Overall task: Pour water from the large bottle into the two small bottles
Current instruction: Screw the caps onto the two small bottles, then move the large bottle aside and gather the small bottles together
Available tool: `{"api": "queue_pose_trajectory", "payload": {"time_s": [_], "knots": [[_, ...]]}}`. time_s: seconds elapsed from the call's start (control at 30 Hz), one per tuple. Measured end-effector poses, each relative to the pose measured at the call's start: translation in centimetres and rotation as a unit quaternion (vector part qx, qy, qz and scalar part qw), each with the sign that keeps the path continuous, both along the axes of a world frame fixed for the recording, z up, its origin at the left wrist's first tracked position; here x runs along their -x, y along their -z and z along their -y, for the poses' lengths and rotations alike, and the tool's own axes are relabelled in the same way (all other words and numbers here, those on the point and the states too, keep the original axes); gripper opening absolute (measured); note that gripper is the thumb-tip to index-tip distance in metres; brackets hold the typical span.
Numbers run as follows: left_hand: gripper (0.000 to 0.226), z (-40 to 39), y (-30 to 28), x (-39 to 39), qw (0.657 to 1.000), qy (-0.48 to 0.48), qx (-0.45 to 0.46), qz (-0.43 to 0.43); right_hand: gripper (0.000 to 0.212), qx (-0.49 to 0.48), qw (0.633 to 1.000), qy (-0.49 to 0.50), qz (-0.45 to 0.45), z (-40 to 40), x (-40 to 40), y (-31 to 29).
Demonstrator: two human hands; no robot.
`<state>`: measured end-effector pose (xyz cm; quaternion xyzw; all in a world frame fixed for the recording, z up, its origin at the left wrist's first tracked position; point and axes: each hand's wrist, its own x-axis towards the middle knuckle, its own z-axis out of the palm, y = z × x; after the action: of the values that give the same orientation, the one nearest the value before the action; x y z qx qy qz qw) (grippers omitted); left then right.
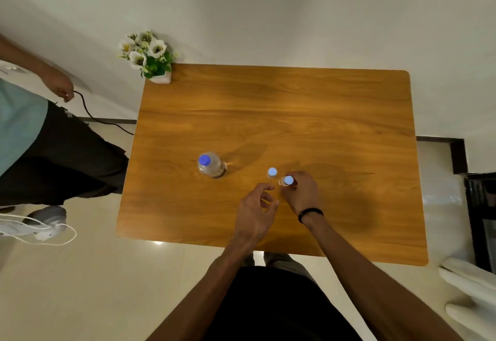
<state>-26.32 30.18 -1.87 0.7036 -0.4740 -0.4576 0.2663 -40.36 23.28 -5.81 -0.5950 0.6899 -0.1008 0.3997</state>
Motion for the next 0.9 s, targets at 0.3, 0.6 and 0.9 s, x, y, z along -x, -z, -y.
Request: {"api": "queue_pose_trajectory", "payload": {"time_s": [0.3, 0.6, 0.9], "knots": [[0.032, 0.4, 0.6, 1.0, 0.999, -0.035, -0.020, 0.006, 0.023, -0.004, 1.000, -0.008, -0.014, 1.4, 0.2, 1.4], [0.032, 0.3, 1.2, 1.5, 0.998, -0.051, -0.037, 0.007, 0.032, -0.019, 0.999, -0.031, -0.028, 1.8, 0.2, 2.4], [0.023, -0.9, 1.9, -1.3, 0.985, -0.163, -0.054, 0.016, 0.027, -0.082, 0.989, 0.119, -0.031, -3.0, 2.0, 0.8]]}}
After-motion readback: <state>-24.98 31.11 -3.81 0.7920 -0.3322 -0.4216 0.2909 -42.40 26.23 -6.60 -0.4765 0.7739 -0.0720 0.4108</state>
